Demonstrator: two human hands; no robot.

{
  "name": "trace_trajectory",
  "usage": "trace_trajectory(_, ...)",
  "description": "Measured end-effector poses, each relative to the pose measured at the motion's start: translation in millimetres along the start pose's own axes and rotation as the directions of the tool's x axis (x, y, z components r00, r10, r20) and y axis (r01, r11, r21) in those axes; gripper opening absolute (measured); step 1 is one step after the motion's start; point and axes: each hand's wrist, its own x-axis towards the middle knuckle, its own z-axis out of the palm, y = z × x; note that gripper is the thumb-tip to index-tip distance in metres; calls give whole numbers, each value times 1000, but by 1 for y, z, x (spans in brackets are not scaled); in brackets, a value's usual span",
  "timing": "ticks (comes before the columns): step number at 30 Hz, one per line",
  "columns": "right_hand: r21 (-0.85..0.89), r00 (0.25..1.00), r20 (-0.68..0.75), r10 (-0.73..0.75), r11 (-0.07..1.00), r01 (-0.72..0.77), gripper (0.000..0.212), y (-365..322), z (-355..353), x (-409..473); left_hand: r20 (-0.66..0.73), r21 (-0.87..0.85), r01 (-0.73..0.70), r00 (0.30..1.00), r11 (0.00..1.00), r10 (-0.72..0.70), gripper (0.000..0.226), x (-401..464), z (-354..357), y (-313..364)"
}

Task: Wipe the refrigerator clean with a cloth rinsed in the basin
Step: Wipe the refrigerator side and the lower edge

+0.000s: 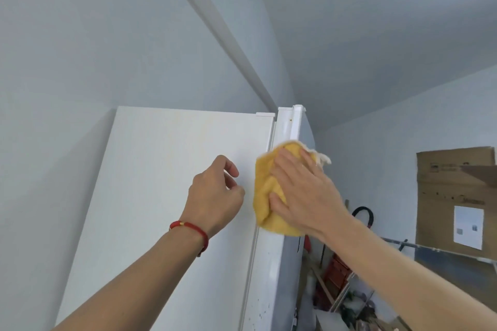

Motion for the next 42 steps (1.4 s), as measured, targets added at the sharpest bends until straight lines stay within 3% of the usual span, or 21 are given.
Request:
trace_trajectory(3,-96,994,-67,84,991,-90,45,48,-15,64,-27,-16,-21,999,1000,21,20,9,8,11)
trace_trajectory(7,-50,979,-202,5,999,-16,27,62,-14,79,-33,-17,-47,998,999,46,20,8,13,16)
trace_trajectory(13,96,945,-108,-308,943,318,28,0,13,-12,-53,24,-44,998,999,46,21,1,-3,0)
trace_trajectory(15,34,912,-76,-403,913,406,30,17,9,1,-57,34,-42,997,999,44,21,2,-7,0)
trace_trajectory(17,-46,936,-85,-341,940,338,34,48,1,40,-62,22,-37,997,999,38,21,5,-7,4)
trace_trajectory(20,-28,981,-112,-158,987,156,31,90,-16,91,-71,1,-47,996,999,47,21,11,-2,10)
trace_trajectory(25,97,980,-186,-74,991,93,34,52,1,61,-75,-21,-43,996,999,41,20,10,10,4)
trace_trajectory(29,147,969,-30,-244,958,246,35,-3,22,-20,-46,-28,-1,999,1000,0,20,-7,12,-9)
trace_trajectory(34,119,808,108,-579,815,567,34,-4,23,-45,-11,29,56,998,998,-55,21,-29,3,-33)
trace_trajectory(36,24,867,26,-497,868,497,39,21,20,-15,-12,45,70,998,997,-69,20,-33,2,-39)
trace_trajectory(38,23,950,-80,-301,953,303,40,38,16,15,-5,54,95,996,994,-94,18,-38,4,-44)
trace_trajectory(40,80,977,-147,-154,983,167,38,32,19,26,5,64,102,995,993,-102,17,-42,7,-49)
trace_trajectory(42,157,978,-185,-92,980,122,38,5,31,12,14,88,122,992,989,-124,17,-49,14,-59)
